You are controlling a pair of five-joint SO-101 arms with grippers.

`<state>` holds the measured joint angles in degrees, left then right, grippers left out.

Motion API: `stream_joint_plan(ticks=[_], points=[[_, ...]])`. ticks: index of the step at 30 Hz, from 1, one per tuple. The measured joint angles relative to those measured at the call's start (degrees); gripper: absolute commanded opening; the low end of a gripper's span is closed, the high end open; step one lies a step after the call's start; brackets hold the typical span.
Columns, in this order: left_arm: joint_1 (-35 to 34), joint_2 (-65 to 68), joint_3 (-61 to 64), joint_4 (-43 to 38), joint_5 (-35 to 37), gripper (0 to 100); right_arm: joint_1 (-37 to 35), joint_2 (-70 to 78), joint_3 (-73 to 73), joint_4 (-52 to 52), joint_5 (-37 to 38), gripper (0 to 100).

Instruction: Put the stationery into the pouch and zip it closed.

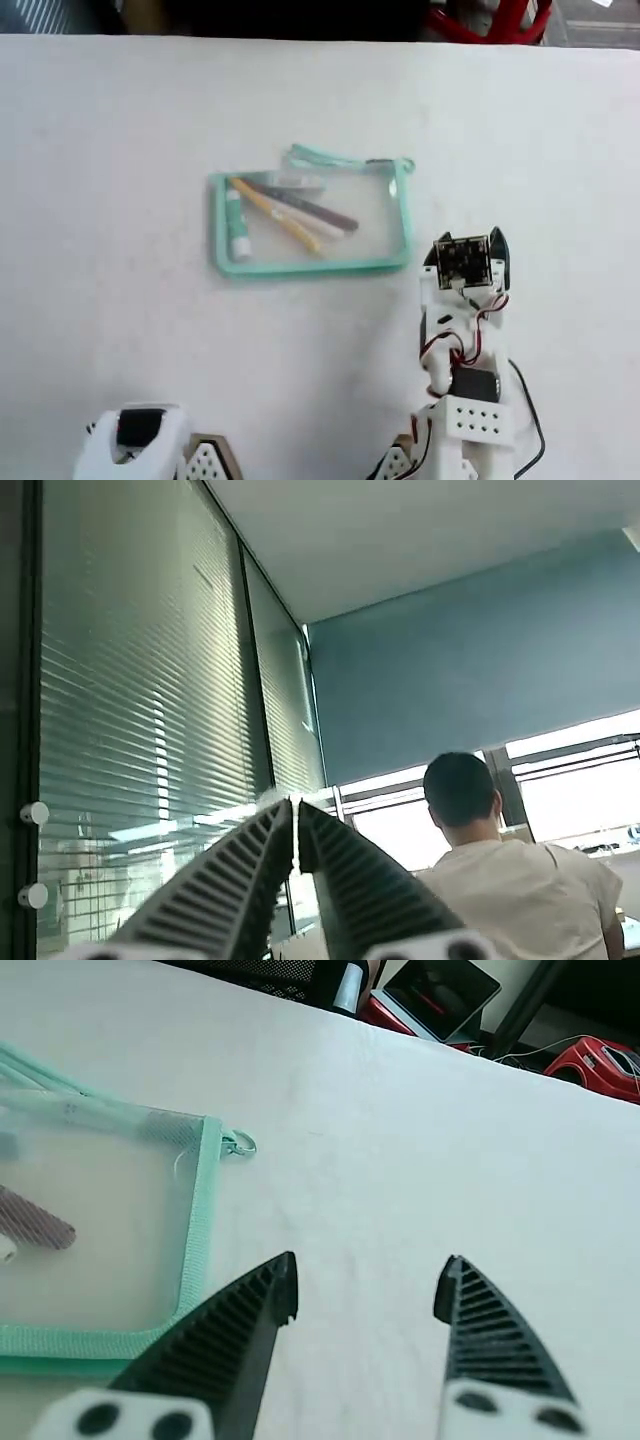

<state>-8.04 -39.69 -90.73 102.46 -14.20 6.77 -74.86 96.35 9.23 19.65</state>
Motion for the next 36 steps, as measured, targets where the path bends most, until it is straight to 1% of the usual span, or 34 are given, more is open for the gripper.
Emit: stream_joint_plan(ticks=[6, 9, 12, 15, 17, 19, 22, 29, 36], points=[[0.00, -10.81, -0.09, 0.00, 0.00, 3, 0.00, 0.00, 0.00, 0.00, 0.00, 22.1], [-0.09, -16.26, 3.60, 0.00, 0.00, 3, 0.00, 0.00, 0.00, 0.00, 0.00, 22.1], [-0.26, -22.15, 12.40, 0.00, 0.00, 3, 0.00, 0.00, 0.00, 0.00, 0.00, 22.1], [-0.09, -29.19, 24.70, 0.00, 0.00, 3, 0.00, 0.00, 0.00, 0.00, 0.00, 22.0], [-0.18, -34.02, 33.85, -1.67, 0.00, 3, 0.00, 0.00, 0.00, 0.00, 0.00, 22.0], [-0.26, -38.07, 43.60, -5.80, 0.00, 3, 0.00, 0.00, 0.00, 0.00, 0.00, 22.1], [-0.09, -42.46, 60.13, -14.42, 0.00, 3, 0.00, 0.00, 0.00, 0.35, 0.00, 22.1], [-0.09, -48.88, 101.89, -38.68, 0.00, 3, 0.00, 0.00, 0.00, 0.70, 0.00, 22.1], [-0.09, -54.68, 134.42, -61.36, 0.00, 3, 0.00, 0.00, 0.00, 0.70, 0.00, 22.1]])
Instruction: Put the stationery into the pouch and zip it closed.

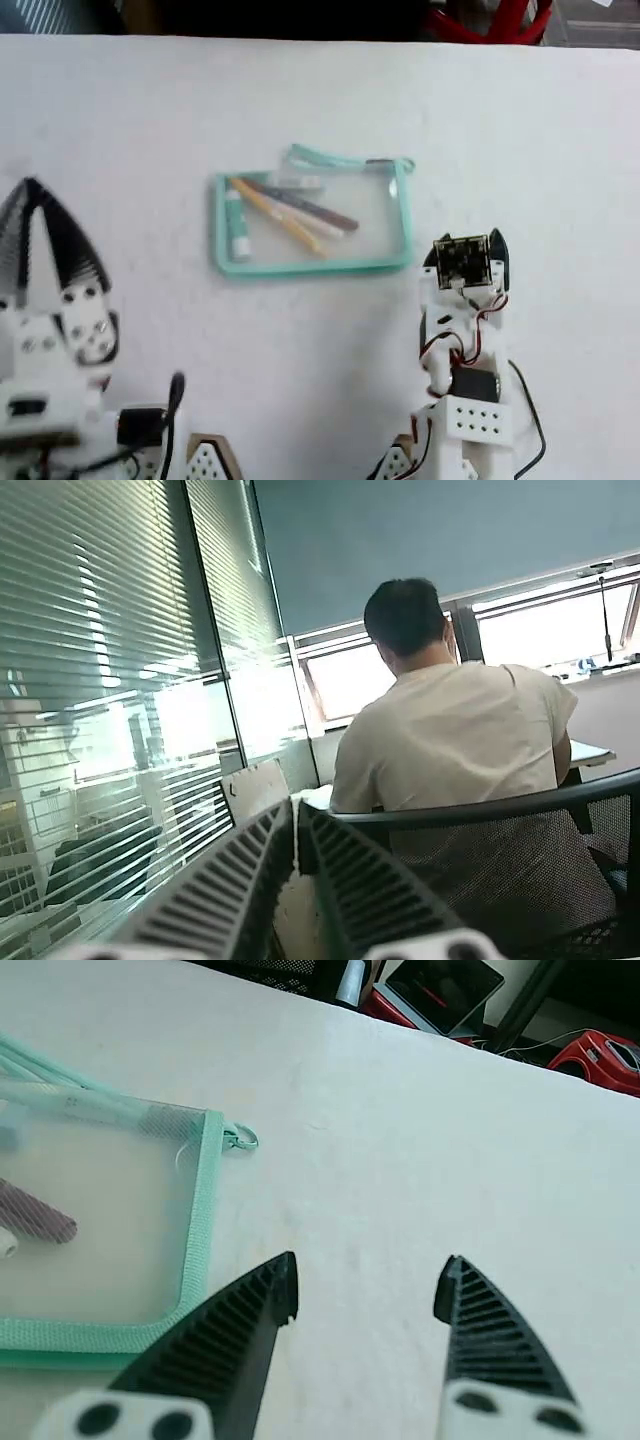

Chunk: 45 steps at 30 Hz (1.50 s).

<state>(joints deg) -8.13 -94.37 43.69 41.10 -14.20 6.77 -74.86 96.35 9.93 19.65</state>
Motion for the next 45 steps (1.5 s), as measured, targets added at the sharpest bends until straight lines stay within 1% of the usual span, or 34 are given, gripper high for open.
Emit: stream_joint_plan(ticks=[4, 7, 11, 15, 24, 27, 29, 32, 36, 38, 40, 42, 45], points=[[0.00, -0.79, 15.82, -11.25, 0.00, 3, 0.00, 0.00, 0.00, 0.00, 0.00, 22.1], [0.00, -0.79, 26.73, -17.67, 0.00, 3, 0.00, 0.00, 0.00, 0.00, 0.00, 22.1], [0.00, 0.00, 39.30, -20.84, 0.00, 3, 0.00, 0.00, 0.00, 0.00, 0.00, 22.1], [2.29, -0.44, 52.22, -20.75, 0.00, 3, 0.00, 0.00, 0.00, 0.00, 0.00, 22.1], [3.78, -0.62, 53.80, -10.11, 0.00, 3, -0.18, -0.26, 0.00, 0.00, 0.00, 22.2], [3.78, -0.62, 53.80, -6.24, 0.00, 3, -1.32, -2.55, -0.53, 0.09, 0.00, 22.2], [3.78, -0.62, 53.80, -4.75, 0.00, 3, -2.46, -5.19, -0.88, 2.29, 0.00, 22.2], [3.78, -0.62, 53.80, -1.05, 0.00, 3, -2.99, -11.34, -2.90, 9.85, 0.00, 22.2], [3.78, -0.62, 53.80, 2.20, 0.00, 3, -5.10, -23.47, -8.18, 25.76, -0.62, 22.2], [3.78, -0.62, 53.80, 2.55, 0.00, 3, -6.24, -27.08, -12.13, 34.20, -3.60, 22.2], [3.78, -0.62, 53.80, 2.55, 0.00, 3, -7.74, -26.37, -14.77, 40.26, -7.21, 22.2], [3.78, -0.62, 53.80, 2.64, 0.00, 3, -8.79, -25.49, -14.95, 42.46, -9.93, 22.2], [3.78, -0.62, 53.80, 2.64, 0.00, 3, -9.49, -26.37, -13.45, 42.29, -11.16, 22.3]])
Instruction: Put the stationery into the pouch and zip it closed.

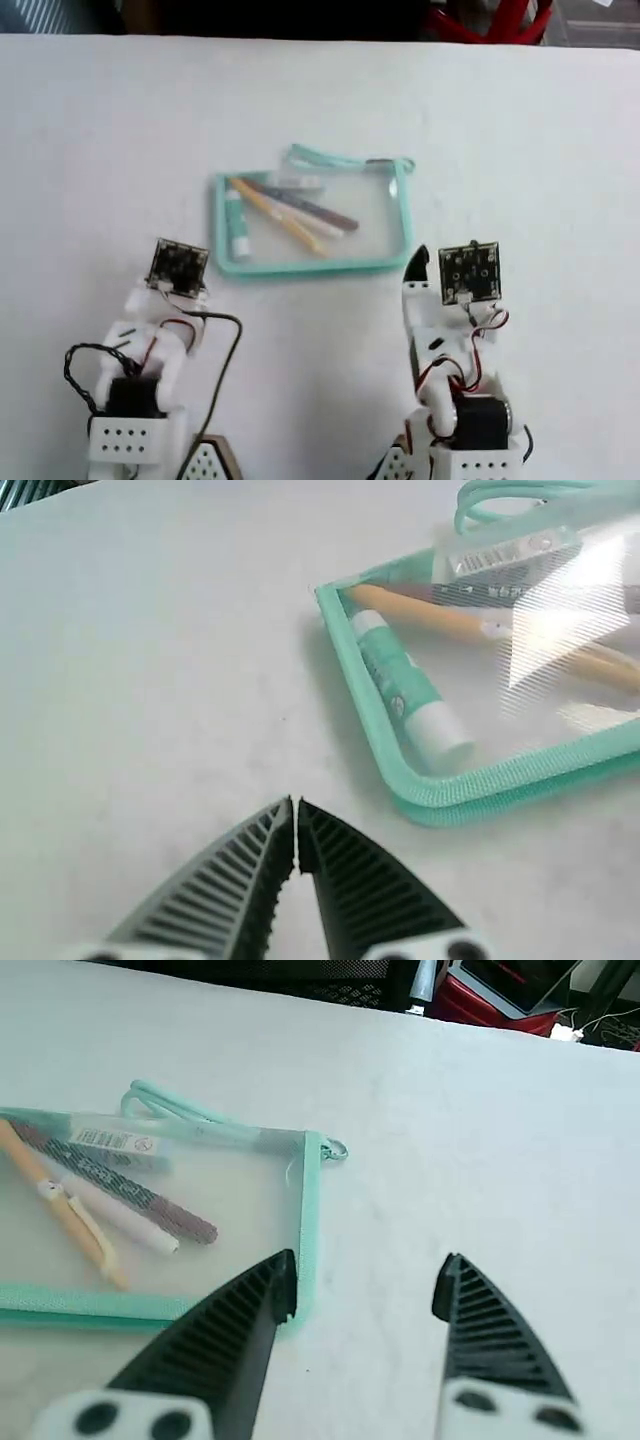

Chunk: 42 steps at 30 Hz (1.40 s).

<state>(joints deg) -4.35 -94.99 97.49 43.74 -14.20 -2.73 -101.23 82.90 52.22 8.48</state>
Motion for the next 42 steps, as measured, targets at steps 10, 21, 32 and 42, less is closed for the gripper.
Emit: stream_joint_plan(ticks=[10, 21, 32, 42], points=[[0.00, 0.00, 0.18, 4.48, 0.00, 3, -5.71, -1.58, 10.55, -0.62, -0.18, 22.3], [-1.41, 0.00, 0.18, 20.75, 2.37, 3, -5.10, -1.41, 13.45, 9.05, -0.70, 22.3], [-3.25, -0.26, 0.18, 25.58, 17.67, 3, -3.25, -1.49, 13.45, 19.96, -0.70, 21.9], [-3.25, -0.26, 0.18, 25.85, 7.21, 3, -3.34, -1.49, 13.45, 19.96, -0.70, 22.1]])
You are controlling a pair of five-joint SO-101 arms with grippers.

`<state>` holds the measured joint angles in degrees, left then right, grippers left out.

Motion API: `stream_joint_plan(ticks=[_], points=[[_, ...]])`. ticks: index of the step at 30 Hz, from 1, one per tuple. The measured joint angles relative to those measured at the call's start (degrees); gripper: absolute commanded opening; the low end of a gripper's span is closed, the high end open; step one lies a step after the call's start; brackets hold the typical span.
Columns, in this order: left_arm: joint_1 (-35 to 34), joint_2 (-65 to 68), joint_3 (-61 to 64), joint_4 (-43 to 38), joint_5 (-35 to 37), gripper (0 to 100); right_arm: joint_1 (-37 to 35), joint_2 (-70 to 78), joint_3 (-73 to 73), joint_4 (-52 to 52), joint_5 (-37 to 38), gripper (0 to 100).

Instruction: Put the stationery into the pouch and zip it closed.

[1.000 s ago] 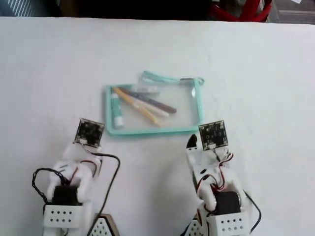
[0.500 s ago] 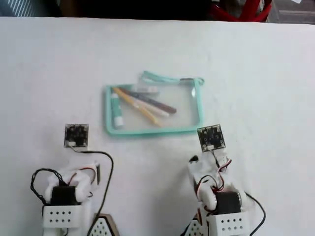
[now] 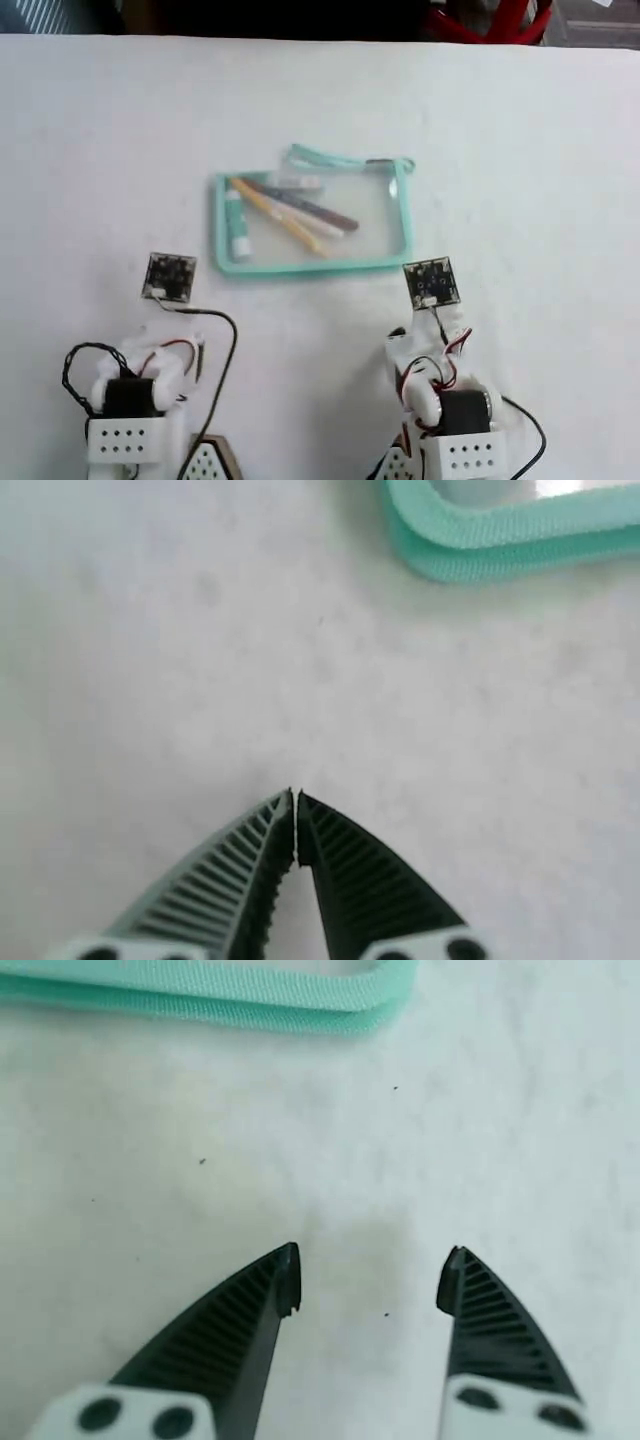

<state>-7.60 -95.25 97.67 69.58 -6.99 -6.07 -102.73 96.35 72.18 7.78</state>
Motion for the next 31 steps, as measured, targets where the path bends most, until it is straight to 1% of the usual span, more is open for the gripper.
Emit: stream_joint_plan(ticks=[4, 31], points=[[0.00, 0.00, 0.00, 0.00, 1.32, 3, 0.00, 0.00, 0.00, 0.00, 0.00, 22.1], [0.00, 0.00, 0.00, 0.18, 1.32, 3, 0.00, 0.00, 0.00, 0.00, 0.00, 22.1]])
